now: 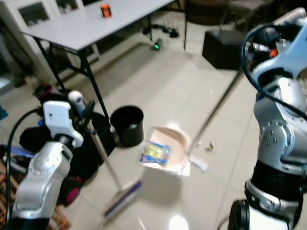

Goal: Sweep floor

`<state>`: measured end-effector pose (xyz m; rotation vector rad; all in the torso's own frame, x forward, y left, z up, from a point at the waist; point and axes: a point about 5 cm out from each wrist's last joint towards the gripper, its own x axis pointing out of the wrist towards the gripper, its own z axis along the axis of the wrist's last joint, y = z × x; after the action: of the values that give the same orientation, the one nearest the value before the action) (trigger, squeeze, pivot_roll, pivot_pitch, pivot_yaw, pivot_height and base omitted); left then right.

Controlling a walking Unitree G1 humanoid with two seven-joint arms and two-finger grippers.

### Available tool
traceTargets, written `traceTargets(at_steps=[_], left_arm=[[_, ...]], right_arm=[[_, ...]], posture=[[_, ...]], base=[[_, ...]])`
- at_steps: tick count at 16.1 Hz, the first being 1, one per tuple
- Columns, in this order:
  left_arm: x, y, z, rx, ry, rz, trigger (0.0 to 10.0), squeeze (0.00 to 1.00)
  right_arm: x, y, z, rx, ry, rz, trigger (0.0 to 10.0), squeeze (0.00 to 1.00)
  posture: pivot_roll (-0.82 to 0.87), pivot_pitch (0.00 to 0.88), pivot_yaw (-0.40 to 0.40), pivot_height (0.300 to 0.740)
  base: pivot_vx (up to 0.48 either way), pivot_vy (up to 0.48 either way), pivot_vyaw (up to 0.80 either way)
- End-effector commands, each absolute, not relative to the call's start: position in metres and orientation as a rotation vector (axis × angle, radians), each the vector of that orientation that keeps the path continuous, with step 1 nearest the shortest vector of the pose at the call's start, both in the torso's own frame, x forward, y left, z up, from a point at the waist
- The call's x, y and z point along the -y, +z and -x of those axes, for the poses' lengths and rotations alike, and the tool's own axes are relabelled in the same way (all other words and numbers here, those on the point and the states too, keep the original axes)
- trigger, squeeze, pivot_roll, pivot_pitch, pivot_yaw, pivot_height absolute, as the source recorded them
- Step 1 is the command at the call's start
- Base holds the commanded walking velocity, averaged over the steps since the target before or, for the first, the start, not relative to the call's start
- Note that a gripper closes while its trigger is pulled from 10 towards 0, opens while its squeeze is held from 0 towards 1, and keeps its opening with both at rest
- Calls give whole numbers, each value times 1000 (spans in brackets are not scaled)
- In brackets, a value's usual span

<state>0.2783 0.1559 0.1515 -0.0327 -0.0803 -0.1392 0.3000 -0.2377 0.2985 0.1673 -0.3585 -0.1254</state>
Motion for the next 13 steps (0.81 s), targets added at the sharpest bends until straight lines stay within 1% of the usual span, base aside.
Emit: traceTargets(at_steps=[1,8,11,13], left_arm=[[-166,159,-279,112,-105,1,10000,0],[-168,157,-278,101,-100,1,10000,0],[-171,155,-277,94,-94,-3,10000,0],[-172,155,-276,93,-93,-10,10000,0]], right_arm=[[225,315,-298,437,-62,-198,10000,0],[226,317,-299,451,-63,-235,10000,0],[224,318,-302,440,-51,-205,10000,0],[223,318,-303,437,-49,-223,10000,0]], posture=[[20,3,37,740],[28,3,37,740],[31,0,36,740],[39,0,32,740]], base=[[416,0,0],[417,0,0],[419,0,0],[414,0,800]])
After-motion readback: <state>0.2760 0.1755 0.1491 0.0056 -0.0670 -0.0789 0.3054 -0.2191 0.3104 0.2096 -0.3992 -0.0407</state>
